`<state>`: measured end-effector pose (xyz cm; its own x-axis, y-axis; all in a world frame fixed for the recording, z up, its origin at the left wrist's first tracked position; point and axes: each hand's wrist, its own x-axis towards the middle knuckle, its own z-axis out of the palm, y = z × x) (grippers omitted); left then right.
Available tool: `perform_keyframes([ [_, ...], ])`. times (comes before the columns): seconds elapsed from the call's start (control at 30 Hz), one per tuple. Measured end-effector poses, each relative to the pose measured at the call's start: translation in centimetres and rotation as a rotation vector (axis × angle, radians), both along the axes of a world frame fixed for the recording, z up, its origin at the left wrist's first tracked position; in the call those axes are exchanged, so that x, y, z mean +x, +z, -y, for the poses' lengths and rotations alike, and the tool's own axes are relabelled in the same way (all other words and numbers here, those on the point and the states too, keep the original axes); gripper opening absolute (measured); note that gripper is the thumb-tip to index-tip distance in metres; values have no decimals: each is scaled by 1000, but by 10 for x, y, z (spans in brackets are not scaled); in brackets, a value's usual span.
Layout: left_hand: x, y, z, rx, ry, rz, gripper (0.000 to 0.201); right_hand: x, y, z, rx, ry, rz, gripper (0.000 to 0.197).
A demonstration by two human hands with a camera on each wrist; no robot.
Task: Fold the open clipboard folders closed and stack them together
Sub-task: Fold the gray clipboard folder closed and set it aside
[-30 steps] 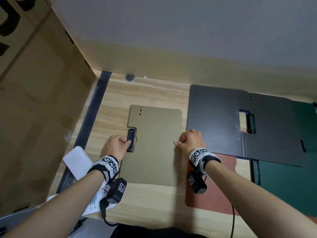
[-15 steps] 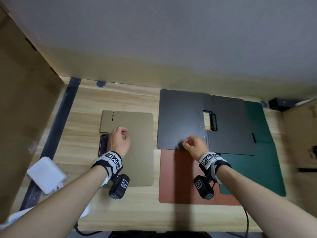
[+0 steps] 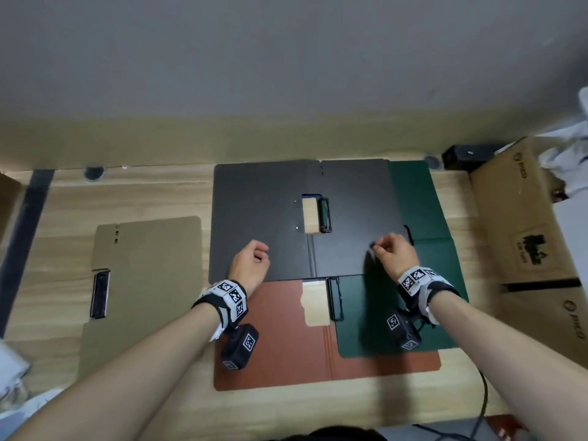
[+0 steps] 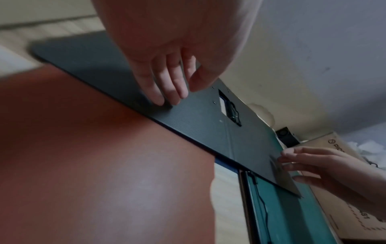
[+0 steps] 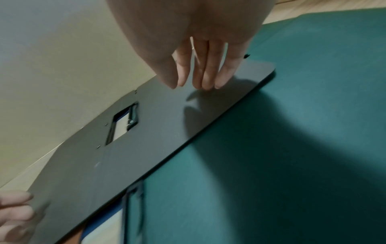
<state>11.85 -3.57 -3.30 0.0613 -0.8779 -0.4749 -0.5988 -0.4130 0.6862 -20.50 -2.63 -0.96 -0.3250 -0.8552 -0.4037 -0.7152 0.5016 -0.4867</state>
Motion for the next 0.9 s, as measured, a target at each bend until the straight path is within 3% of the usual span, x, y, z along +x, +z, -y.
perform_keyframes([
  [0.17,-68,0,27,4,-27,-9,26,-66,-15,26,-58,-82,-91,32],
  [0.3,-113,-2,56,-28,-84,71,29,-95,-32,44,-56,-43,-140,42],
  [0.5,-153,1,99,15,-205,403,34,-101,-46,65,-46,-2,-123,34],
  [0.63,-159,-2,113,57,-277,491,49,-98,-52,74,-17,-12,-89,44],
  [0.9,-167,-3,113,-34,-433,566,31,-103,-57,76,3,-59,36,41],
])
